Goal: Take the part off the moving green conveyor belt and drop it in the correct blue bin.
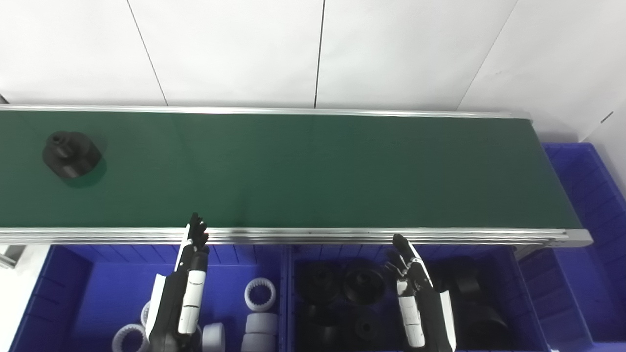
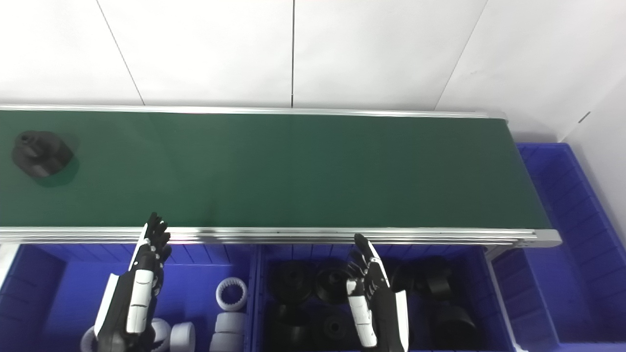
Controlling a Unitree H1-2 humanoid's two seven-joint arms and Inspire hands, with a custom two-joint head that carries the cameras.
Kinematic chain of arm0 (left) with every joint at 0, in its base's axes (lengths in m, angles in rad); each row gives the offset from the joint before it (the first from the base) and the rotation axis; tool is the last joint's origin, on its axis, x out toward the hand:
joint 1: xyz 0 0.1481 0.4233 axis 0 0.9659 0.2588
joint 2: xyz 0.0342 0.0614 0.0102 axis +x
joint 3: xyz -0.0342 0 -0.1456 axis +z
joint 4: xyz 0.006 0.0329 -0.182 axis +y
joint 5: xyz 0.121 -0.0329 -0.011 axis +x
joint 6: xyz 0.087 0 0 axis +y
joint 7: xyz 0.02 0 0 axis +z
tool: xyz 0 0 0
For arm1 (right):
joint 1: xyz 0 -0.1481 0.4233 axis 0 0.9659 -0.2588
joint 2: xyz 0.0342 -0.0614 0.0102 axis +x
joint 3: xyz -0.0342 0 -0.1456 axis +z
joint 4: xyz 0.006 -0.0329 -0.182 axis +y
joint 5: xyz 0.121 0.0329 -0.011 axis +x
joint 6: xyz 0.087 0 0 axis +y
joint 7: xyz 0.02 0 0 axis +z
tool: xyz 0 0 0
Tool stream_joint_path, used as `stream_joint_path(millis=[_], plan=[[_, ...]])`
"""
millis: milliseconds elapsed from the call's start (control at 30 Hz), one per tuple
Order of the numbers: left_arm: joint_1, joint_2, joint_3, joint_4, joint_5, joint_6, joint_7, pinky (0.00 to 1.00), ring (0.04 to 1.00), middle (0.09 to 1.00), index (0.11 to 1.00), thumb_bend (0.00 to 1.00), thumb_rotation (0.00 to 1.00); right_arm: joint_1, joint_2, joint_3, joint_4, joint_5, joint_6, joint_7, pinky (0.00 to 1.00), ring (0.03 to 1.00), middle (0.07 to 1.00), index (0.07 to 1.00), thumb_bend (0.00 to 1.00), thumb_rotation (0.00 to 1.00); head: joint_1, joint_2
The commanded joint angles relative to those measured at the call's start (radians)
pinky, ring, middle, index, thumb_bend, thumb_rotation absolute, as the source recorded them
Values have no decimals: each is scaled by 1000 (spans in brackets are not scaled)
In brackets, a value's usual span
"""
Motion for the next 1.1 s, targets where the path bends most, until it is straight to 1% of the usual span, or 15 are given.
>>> stream_joint_path(millis=[0, 167, 300, 567, 600, 767, 900, 1000, 1067], plan=[[-5, -1, -4, -32, 10, -2, 4, 1000, 1000, 1000, 1000, 498, 1000, -4, 21, 16, -48, 4, 1, 7, 843, 896, 930, 894, 693, 902, 0, 0], [-5, -4, -2, -35, -6, 10, 0, 1000, 1000, 1000, 1000, 483, 1000, -4, 18, 16, -50, 2, 10, 9, 846, 897, 933, 898, 702, 902, 0, -4], [-6, -3, -3, -31, 1, 6, 3, 1000, 1000, 1000, 1000, 482, 1000, -4, 15, 16, -49, 8, 14, 12, 850, 901, 936, 902, 701, 900, 0, -6], [-8, -7, -2, -26, -7, 2, 6, 1000, 999, 1000, 1000, 487, 999, -2, 18, 14, -48, 8, 15, 13, 841, 898, 938, 906, 705, 892, 3, -11], [-8, -8, -2, -23, -4, -2, 8, 1000, 998, 1000, 1000, 489, 998, -2, 17, 14, -46, 9, 15, 13, 839, 897, 937, 906, 706, 892, 6, -20], [-8, -5, -3, -17, -9, -5, 6, 1000, 996, 1000, 1000, 506, 998, -3, 17, 13, -40, 10, 12, 12, 837, 897, 939, 906, 701, 883, 8, -22], [-6, -6, -4, -12, -12, -7, 7, 1000, 993, 1000, 1000, 512, 988, -2, 18, 12, -39, 17, 10, 12, 834, 896, 938, 903, 697, 873, 16, -31], [1, -14, -11, 9, 20, -31, 23, 993, 979, 1000, 1000, 507, 994, -1, 8, 5, -21, 28, -3, 15, 836, 899, 940, 907, 703, 876, 48, -77], [5, -19, -17, 27, 20, -41, 30, 992, 978, 1000, 1000, 505, 994, 1, 1, 1, -8, 46, -10, 19, 847, 905, 943, 907, 713, 870, 68, -108]])
